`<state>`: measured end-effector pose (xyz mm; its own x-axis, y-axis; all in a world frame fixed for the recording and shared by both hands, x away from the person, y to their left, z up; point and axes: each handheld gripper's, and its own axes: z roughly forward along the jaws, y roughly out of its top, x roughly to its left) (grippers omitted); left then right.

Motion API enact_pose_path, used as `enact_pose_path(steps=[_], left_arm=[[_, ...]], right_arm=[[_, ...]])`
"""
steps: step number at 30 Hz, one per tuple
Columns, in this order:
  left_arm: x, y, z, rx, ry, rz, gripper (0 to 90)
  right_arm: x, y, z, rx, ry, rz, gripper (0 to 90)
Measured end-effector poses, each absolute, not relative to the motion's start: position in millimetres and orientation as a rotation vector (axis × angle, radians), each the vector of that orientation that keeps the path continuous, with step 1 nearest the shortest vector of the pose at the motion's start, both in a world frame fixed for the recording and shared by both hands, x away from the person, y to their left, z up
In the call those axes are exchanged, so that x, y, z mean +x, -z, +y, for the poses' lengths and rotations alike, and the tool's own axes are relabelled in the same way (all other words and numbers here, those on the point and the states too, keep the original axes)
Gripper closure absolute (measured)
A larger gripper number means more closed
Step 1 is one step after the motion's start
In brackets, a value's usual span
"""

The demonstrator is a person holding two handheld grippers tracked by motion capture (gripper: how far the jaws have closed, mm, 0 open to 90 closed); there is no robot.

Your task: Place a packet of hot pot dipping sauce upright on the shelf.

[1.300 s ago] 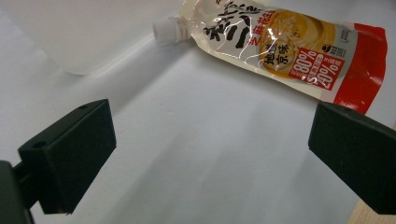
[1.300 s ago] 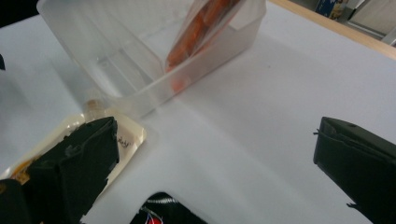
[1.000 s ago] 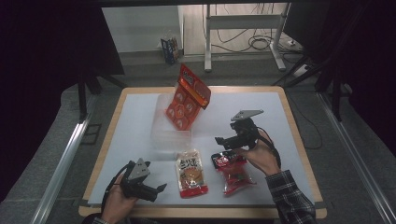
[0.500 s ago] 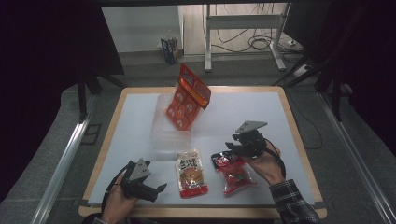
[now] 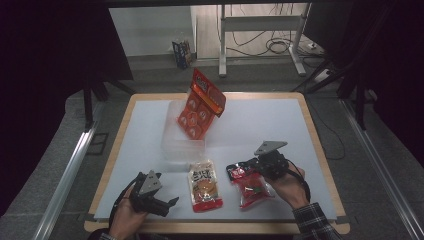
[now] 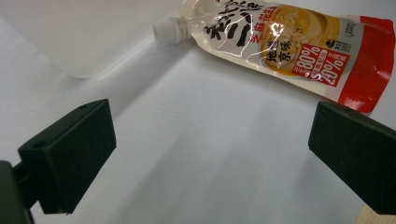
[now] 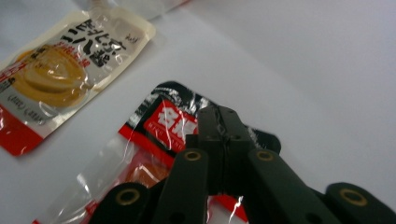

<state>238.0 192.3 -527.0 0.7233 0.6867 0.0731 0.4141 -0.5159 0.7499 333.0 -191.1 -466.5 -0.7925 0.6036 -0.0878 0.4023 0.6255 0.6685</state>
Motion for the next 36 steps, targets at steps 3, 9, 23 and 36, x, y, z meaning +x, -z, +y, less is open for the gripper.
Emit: enact_pose_path(steps=[3, 9, 23, 36], left_arm=[[238, 527, 192, 2.177, -0.473, 0.831, 0.8], [237, 527, 191, 2.179, -0.478, 0.827, 0.8], [238, 527, 190, 2.185, -0.479, 0.821, 0.8], [238, 528, 189, 2.197, -0.482, 0.816, 0.8]], right_arm=[[329, 470, -197, 0.837, -0.941, 2.566, 88.3], [320, 474, -209, 0.861, -0.944, 2.576, 88.3], [301, 488, -244, 0.983, -0.880, 2.563, 88.3], [300, 505, -257, 1.065, -0.772, 2.600, 88.3]])
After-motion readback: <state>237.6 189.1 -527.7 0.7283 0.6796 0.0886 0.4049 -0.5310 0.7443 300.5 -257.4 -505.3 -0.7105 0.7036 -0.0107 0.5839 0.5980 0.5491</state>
